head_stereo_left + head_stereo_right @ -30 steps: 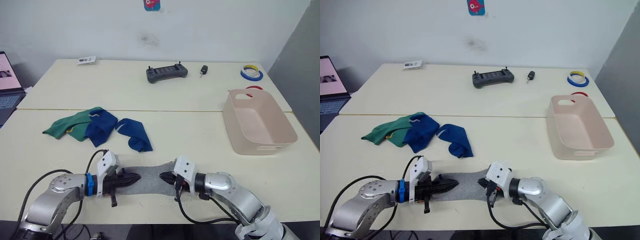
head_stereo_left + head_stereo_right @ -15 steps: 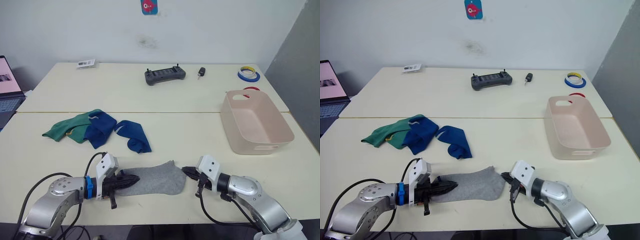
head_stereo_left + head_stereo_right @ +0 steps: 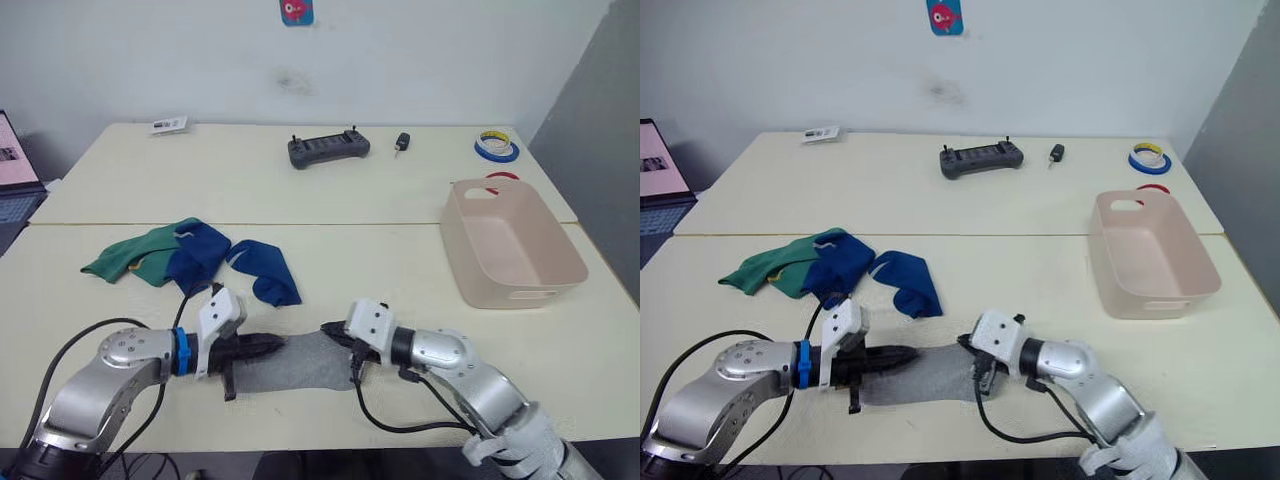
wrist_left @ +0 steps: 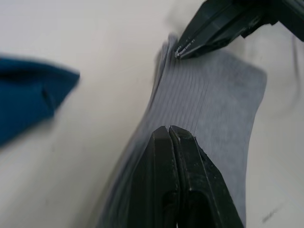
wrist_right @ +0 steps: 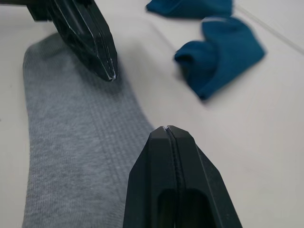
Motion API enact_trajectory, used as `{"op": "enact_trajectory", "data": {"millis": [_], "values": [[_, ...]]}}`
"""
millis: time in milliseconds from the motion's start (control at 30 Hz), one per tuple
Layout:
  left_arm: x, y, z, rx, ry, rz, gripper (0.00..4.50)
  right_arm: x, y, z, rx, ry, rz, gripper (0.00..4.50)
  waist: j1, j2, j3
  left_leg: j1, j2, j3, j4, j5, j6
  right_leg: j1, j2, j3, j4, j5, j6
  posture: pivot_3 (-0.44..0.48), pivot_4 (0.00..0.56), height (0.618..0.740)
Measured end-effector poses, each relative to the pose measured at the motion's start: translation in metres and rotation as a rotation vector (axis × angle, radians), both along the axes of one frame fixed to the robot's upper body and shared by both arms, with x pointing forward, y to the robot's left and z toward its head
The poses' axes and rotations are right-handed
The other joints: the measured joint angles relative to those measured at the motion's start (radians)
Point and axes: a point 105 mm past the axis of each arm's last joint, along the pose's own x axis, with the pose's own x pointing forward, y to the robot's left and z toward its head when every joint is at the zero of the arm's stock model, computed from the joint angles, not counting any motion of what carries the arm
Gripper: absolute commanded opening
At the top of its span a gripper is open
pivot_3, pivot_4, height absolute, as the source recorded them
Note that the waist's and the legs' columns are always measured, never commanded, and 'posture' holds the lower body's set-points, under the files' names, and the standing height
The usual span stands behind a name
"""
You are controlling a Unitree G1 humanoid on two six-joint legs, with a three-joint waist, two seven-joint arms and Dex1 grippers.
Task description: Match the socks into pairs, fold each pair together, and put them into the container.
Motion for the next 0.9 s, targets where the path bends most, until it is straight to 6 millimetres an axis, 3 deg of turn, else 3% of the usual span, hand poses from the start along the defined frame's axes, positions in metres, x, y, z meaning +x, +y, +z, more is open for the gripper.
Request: {"op": "enact_trajectory", "data": {"millis": [67,267,467,600,767,833,900], "values": [[0.001,0.010,-0.009,0.025,0.011,0.029,0.00,0.000,0.000,-0.010,-0.031,0.027,-0.013,0.02,0.003,0.000,0.000,0.000,-0.001,0.000,0.000,0.000,0.000,0.000,-0.001,0.000,0.000,0.000,0.000,0.000,0.150,0.740],[0.004,0.021,-0.017,0.032,-0.017,0.051,0.00,0.004,-0.007,-0.011,-0.044,0.013,-0.054,0.02,0.001,0.002,-0.002,0.003,0.000,0.000,0.000,0.000,0.000,0.002,-0.001,0.000,0.000,0.000,0.000,0.000,0.150,0.740],[0.003,0.022,-0.022,0.017,-0.010,0.066,0.00,0.017,-0.040,-0.011,-0.047,0.010,-0.181,0.02,0.001,0.006,-0.010,0.004,-0.001,0.000,0.000,0.000,0.000,0.004,-0.001,0.000,0.000,0.000,0.000,0.000,0.150,0.740],[0.004,0.020,-0.017,-0.004,-0.021,0.071,0.00,0.015,-0.055,-0.009,0.001,0.010,-0.211,0.02,0.000,0.007,-0.010,0.003,0.000,0.001,-0.001,0.000,0.000,0.003,-0.001,0.000,0.000,0.000,0.000,0.000,0.150,0.740],[-0.009,0.008,0.001,-0.024,-0.002,-0.045,0.00,-0.007,-0.042,0.034,0.127,-0.074,-0.063,0.02,-0.001,0.006,-0.009,0.001,0.000,0.000,-0.001,0.000,0.000,0.002,0.000,0.000,0.000,0.000,0.000,0.000,0.150,0.740],[-0.014,0.004,0.014,-0.008,-0.019,-0.116,0.00,-0.017,-0.037,0.037,0.113,-0.078,0.002,0.02,-0.001,0.006,-0.008,0.001,0.000,0.000,-0.001,0.000,0.000,0.002,0.000,0.000,0.000,0.000,0.000,0.000,0.150,0.740],[-0.015,0.003,0.018,0.010,-0.035,-0.140,0.00,-0.027,-0.029,0.027,0.078,-0.034,0.062,0.02,-0.001,0.006,-0.008,0.002,0.000,0.000,-0.001,0.000,0.000,0.002,0.000,0.000,0.000,0.000,0.000,0.000,0.150,0.740]]}}
